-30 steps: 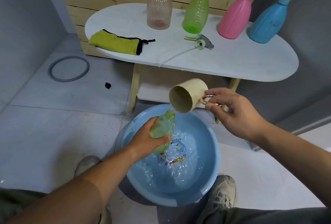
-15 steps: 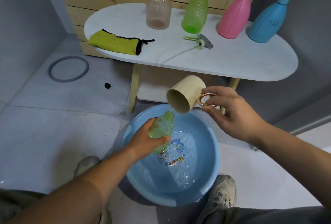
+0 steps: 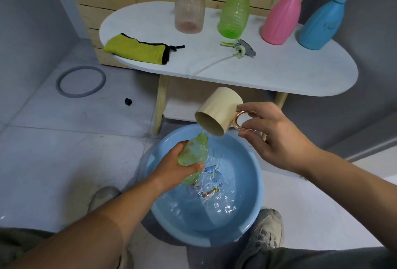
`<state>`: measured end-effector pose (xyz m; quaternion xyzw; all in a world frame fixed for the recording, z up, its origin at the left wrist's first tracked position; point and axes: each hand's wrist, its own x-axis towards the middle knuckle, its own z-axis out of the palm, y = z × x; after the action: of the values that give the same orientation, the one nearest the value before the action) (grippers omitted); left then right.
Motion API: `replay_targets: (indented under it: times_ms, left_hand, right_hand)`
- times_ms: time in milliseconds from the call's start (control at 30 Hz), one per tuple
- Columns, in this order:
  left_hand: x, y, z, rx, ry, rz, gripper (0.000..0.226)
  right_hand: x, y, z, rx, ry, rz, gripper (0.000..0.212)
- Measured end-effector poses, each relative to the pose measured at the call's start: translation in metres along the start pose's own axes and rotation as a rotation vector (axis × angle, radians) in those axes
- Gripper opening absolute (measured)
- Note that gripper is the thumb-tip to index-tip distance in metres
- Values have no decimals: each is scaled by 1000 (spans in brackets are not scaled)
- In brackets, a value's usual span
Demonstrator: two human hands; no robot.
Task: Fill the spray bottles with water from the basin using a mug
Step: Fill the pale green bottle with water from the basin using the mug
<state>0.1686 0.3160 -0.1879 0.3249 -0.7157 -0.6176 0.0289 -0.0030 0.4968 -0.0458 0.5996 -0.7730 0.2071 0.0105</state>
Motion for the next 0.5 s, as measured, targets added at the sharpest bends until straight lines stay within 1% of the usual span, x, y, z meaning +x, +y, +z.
replay_targets:
  times_ms: [167, 333, 400, 500]
  left_hand:
    - [1, -1, 0, -5, -5, -10, 70]
    - [3, -9, -1, -28, 1, -14, 68]
    - [5, -14, -1, -46, -2, -15, 63]
    - [6, -16, -3, -74, 10, -17, 58]
  right_hand:
    - [1, 6, 5, -58, -16, -105, 14]
    - [0, 8, 12, -78, -44, -107, 15]
    - [0, 10, 19, -50, -24, -31, 17]
    - [1, 13, 32, 90, 36, 217, 19]
